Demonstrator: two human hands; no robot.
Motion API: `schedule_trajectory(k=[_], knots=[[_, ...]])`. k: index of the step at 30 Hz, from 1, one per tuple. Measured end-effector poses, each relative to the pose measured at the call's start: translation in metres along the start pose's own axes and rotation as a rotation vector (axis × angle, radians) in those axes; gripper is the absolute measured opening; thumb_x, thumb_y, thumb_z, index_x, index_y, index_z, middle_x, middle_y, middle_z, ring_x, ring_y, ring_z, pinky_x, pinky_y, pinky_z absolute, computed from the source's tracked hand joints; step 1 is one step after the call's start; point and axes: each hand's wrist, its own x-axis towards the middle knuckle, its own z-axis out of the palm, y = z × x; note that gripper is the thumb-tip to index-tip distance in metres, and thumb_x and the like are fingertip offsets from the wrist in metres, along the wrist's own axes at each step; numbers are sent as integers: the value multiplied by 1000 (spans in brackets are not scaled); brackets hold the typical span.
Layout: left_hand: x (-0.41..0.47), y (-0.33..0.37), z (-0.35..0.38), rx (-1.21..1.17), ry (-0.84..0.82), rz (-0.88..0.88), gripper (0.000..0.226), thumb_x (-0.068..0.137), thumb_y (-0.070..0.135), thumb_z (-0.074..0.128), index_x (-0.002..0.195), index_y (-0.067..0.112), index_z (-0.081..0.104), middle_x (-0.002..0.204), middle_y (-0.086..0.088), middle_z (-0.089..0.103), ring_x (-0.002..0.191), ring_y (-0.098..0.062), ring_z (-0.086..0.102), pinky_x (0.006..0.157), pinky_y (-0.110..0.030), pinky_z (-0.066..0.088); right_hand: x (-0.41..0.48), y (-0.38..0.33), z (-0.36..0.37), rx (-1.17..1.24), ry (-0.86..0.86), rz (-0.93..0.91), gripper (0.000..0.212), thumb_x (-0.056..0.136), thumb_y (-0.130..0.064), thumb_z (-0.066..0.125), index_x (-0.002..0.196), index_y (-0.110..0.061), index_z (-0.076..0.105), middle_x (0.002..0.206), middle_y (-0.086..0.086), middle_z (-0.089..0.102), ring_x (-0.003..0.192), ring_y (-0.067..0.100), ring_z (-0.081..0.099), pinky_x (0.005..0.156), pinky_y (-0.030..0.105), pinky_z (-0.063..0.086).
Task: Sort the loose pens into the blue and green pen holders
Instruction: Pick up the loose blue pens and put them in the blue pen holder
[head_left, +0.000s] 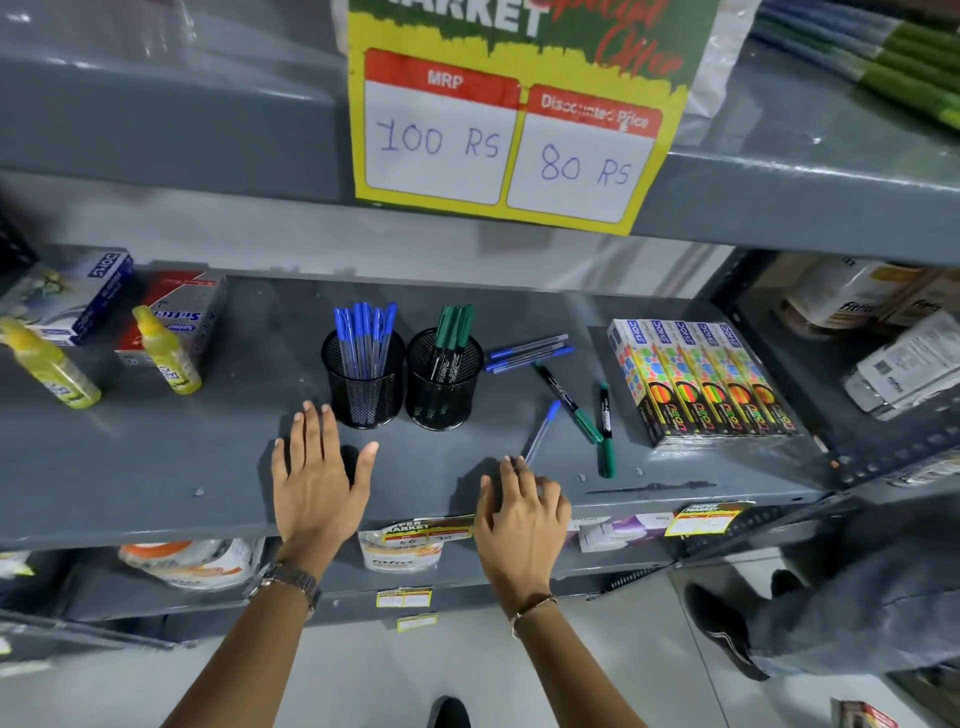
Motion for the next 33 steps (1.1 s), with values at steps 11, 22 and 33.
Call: schedule_trajectory(k=[11, 22, 33], knots=[[2, -1, 2, 15, -9, -9, 80, 89, 61, 9, 143, 5, 27, 150, -16, 31, 139, -29, 23, 112, -49, 17, 99, 9, 14, 57, -7, 351, 38, 81, -34, 65, 94, 2, 60, 96, 27, 61, 89, 41, 55, 73, 44, 41], [5, 0, 3, 67, -59, 3, 85, 87, 64, 4, 142, 4, 30, 150, -14, 32, 139, -28, 24, 110, -52, 17, 81, -13, 26, 76, -72, 353, 24, 90, -22, 55, 102, -3, 63, 102, 21, 62, 96, 38, 49, 75, 42, 33], [3, -1, 2, 69, -62, 13, 84, 87, 62, 5, 142, 4, 31, 150, -14, 32, 139, -27, 24, 111, -50, 14, 80, -47, -36, 481, 365, 352, 12, 81, -27, 68, 89, -19, 65, 74, 1, 69, 77, 22, 49, 66, 29, 22]])
